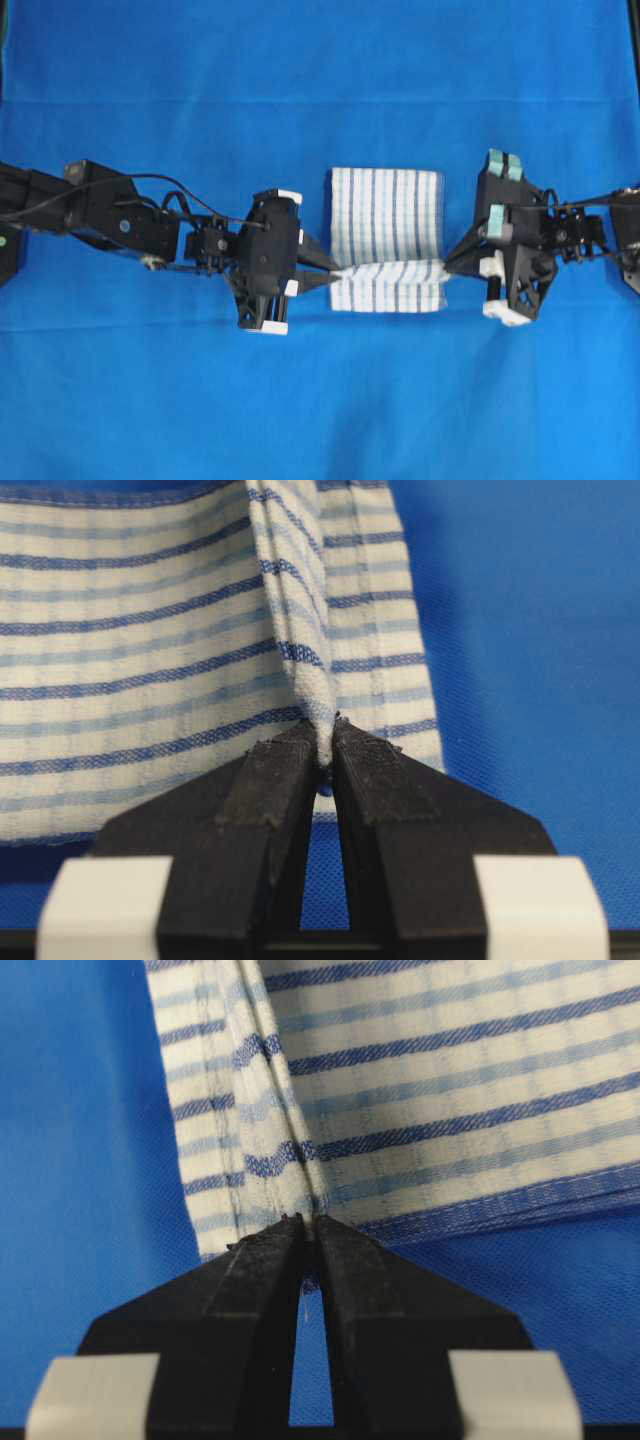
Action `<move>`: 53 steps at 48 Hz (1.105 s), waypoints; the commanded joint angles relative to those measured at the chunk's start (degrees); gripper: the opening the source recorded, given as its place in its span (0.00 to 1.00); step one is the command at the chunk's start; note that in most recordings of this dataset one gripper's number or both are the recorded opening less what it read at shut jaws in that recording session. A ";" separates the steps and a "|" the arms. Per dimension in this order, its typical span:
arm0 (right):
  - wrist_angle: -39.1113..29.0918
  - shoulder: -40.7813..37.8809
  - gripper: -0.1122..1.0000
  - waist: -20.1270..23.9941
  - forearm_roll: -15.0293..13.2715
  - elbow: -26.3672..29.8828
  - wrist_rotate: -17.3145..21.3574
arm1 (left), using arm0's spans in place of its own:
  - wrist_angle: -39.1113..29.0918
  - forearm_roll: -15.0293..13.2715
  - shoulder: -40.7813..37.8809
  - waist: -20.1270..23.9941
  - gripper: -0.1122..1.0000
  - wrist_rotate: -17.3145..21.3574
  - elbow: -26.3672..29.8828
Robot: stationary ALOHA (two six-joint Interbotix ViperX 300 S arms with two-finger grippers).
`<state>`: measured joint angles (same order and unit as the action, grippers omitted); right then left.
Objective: Fold a vertical towel.
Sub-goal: 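Lower the folded edge onto the bottom edge and open both grippers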
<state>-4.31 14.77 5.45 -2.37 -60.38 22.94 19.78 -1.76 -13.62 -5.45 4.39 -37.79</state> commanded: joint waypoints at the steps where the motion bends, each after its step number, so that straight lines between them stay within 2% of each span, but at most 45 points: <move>1: -0.18 -0.70 0.17 0.44 0.09 0.70 0.18 | 0.35 0.09 0.35 -0.44 0.14 -0.18 0.62; 31: 1.41 -2.02 0.19 0.53 0.09 0.97 0.18 | 1.23 0.09 -1.85 -0.44 0.14 -0.62 1.14; 33: 1.41 -2.02 0.26 0.44 0.09 1.05 0.18 | 1.49 0.09 -1.85 -0.44 0.14 -0.70 1.05; 40: 1.41 -2.02 0.65 0.53 -0.09 1.14 0.09 | 1.67 0.09 -1.76 -0.44 0.15 -0.97 1.23; 42: 1.41 -2.02 0.69 0.44 -0.09 1.23 0.09 | 1.67 0.09 -1.76 -0.44 0.19 -1.05 1.23; 44: 1.41 -1.93 0.68 0.44 -0.09 1.41 0.09 | 1.67 0.00 -1.67 -0.53 0.28 -1.14 1.23; 48: 1.14 -1.93 0.64 0.44 -0.09 1.76 0.00 | 1.32 0.09 -1.58 -0.44 0.52 -1.49 1.23; 53: 0.70 -1.41 0.65 0.62 -0.18 2.20 -0.18 | 0.44 0.09 -0.70 -0.53 0.77 -1.58 1.23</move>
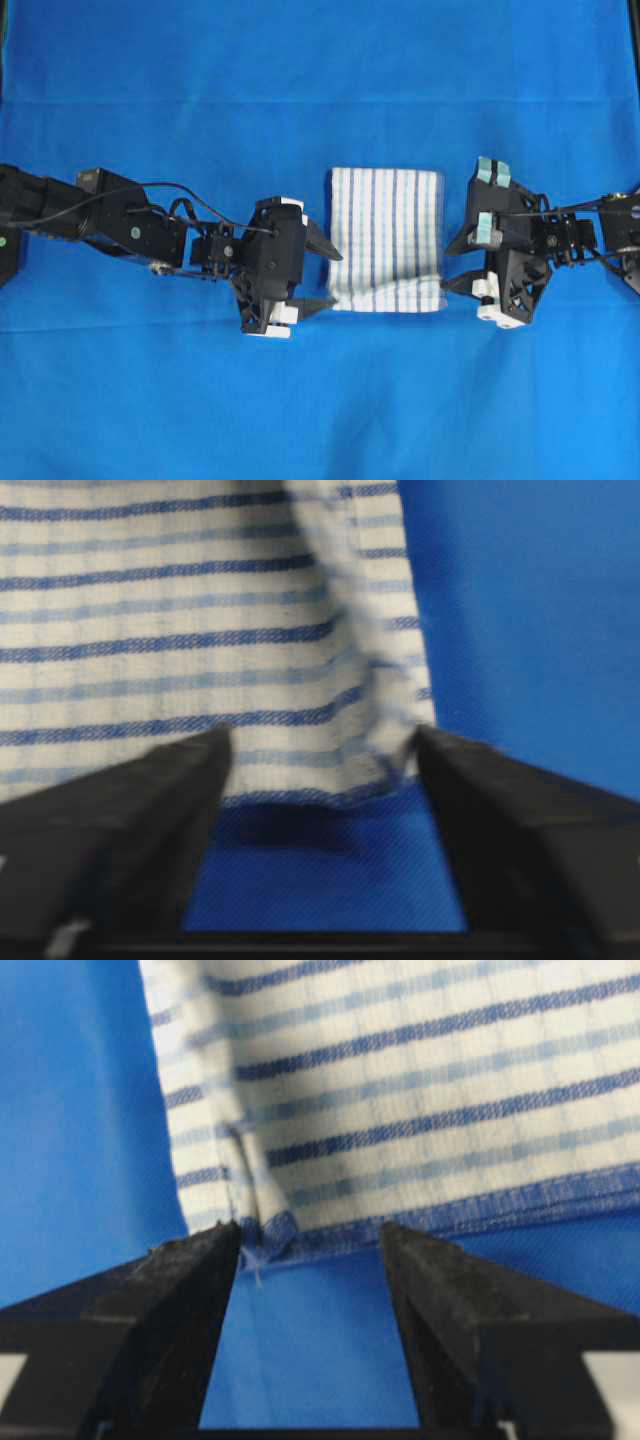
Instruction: Fold a vertical towel.
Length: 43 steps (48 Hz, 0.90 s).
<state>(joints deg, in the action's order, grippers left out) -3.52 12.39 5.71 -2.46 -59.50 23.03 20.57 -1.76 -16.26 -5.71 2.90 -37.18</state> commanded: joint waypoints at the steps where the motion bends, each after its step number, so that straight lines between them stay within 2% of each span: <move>1: -0.35 1.23 0.65 0.53 -0.09 1.49 -0.35 | -0.62 0.09 2.20 -0.18 0.82 -0.09 0.53; 4: -1.05 2.20 0.65 0.97 -0.18 2.02 -0.62 | -2.02 0.09 3.43 -0.18 0.88 0.00 0.44; 18: -7.47 10.37 0.65 3.16 -2.99 4.04 -0.88 | -12.13 0.09 14.06 -0.18 0.85 0.18 0.18; 24: -9.76 15.73 0.65 3.16 -5.80 4.39 -0.88 | -15.73 0.09 20.30 -0.18 0.84 0.62 -0.44; 32: -12.39 24.35 0.65 3.16 -9.84 4.04 -0.79 | -16.44 0.09 27.33 -0.26 0.84 0.88 -2.90; 43: -16.96 36.47 0.65 3.16 -12.83 3.43 -0.79 | -16.35 0.09 37.18 0.00 0.83 1.76 -7.82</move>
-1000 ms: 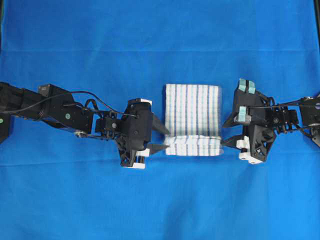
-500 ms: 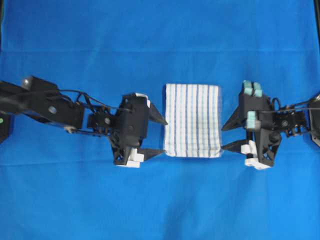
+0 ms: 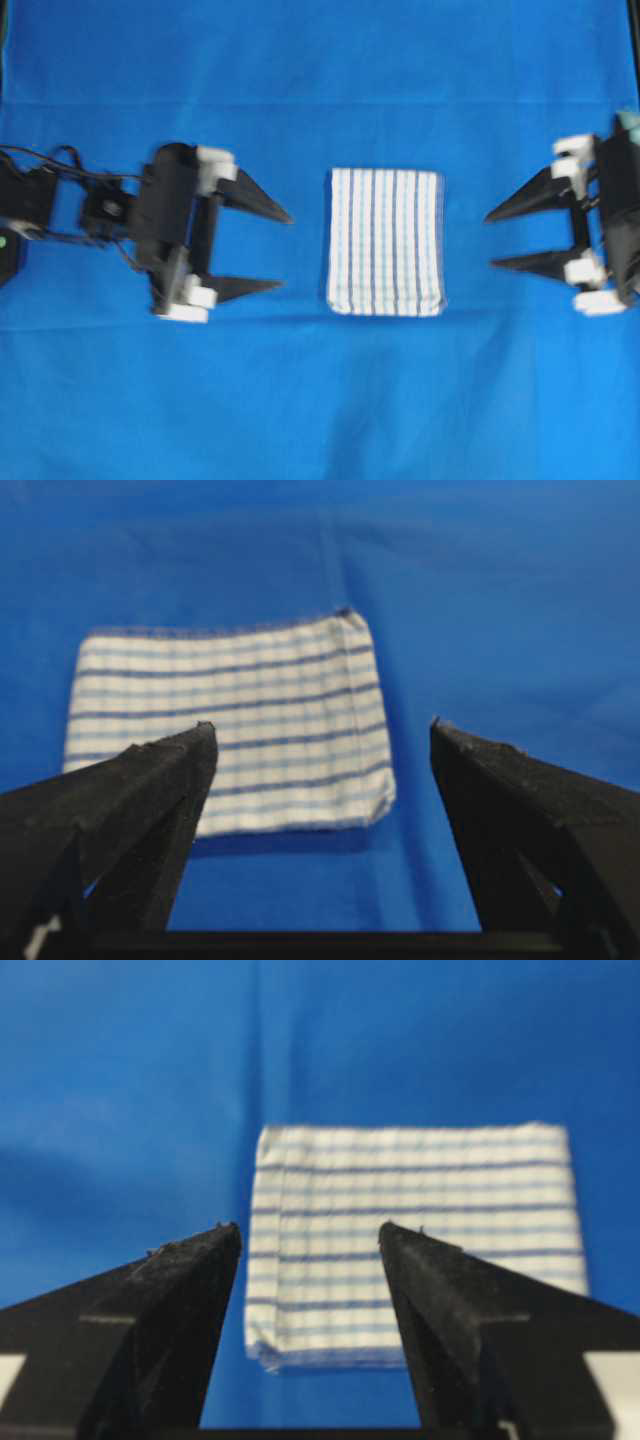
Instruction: Fold a vertical towel.
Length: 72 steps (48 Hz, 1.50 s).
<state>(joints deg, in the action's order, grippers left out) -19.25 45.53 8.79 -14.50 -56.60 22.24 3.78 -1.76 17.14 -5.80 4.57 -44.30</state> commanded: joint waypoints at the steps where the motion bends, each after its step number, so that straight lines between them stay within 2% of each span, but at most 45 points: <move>1: -2.11 4.75 0.65 0.18 -1.14 0.53 0.00 | 0.44 0.09 4.66 0.26 0.83 0.09 -1.32; 11: -6.94 13.62 0.65 0.09 -4.04 -0.70 0.18 | 1.23 0.09 15.56 1.32 0.83 0.00 -8.44; 26: -7.91 26.98 0.65 -1.05 -4.83 -8.17 0.88 | 0.70 0.09 33.05 1.32 0.83 -0.70 -18.81; 43: -6.15 27.77 0.65 -1.67 -4.75 -10.20 1.76 | 0.88 0.09 50.80 1.32 0.82 -2.55 -30.94; 53: -5.80 27.51 0.65 -2.72 -4.75 -10.28 1.76 | -0.53 0.09 54.23 1.23 0.80 -2.55 -32.96; 72: -5.89 27.07 0.65 -2.90 -4.75 -10.63 1.85 | -0.97 0.09 54.40 1.32 0.80 -2.46 -33.31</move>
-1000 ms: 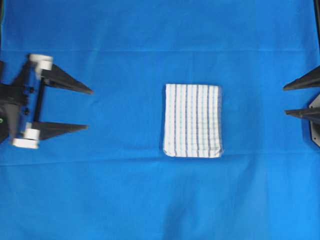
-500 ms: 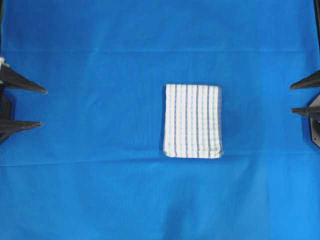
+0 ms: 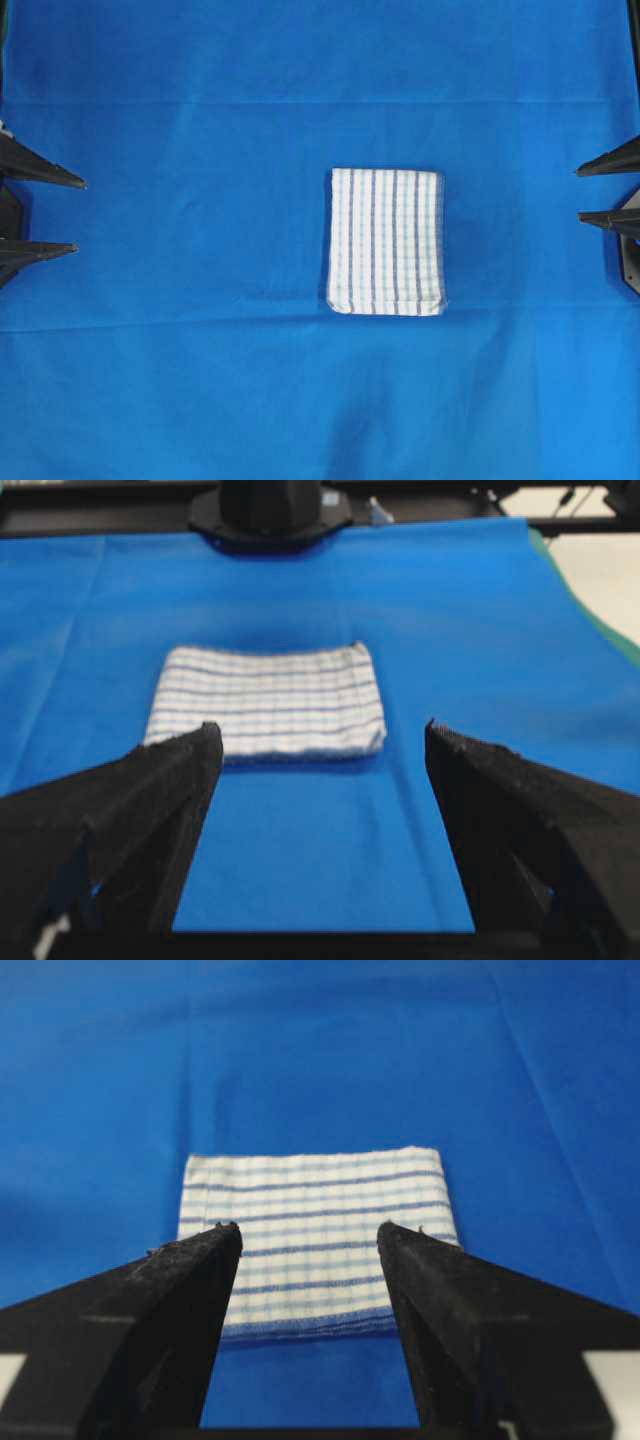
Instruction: Fold a vertical towel.
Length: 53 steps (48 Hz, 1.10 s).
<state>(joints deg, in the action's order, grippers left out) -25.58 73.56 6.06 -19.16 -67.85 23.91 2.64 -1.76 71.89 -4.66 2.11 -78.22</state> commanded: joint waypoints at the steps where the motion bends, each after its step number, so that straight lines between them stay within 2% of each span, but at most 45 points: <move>1: 0.44 -0.97 0.65 -0.09 -0.09 0.62 0.18 | 0.18 0.09 -0.35 0.18 0.80 0.00 0.53; 53: 0.44 -1.76 0.65 -0.18 -0.09 0.18 0.18 | 0.26 0.09 0.09 0.18 0.80 0.18 0.70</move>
<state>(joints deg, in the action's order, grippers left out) -25.58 72.86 5.98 -19.07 -68.20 23.91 2.64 -1.76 72.33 -4.66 2.20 -78.31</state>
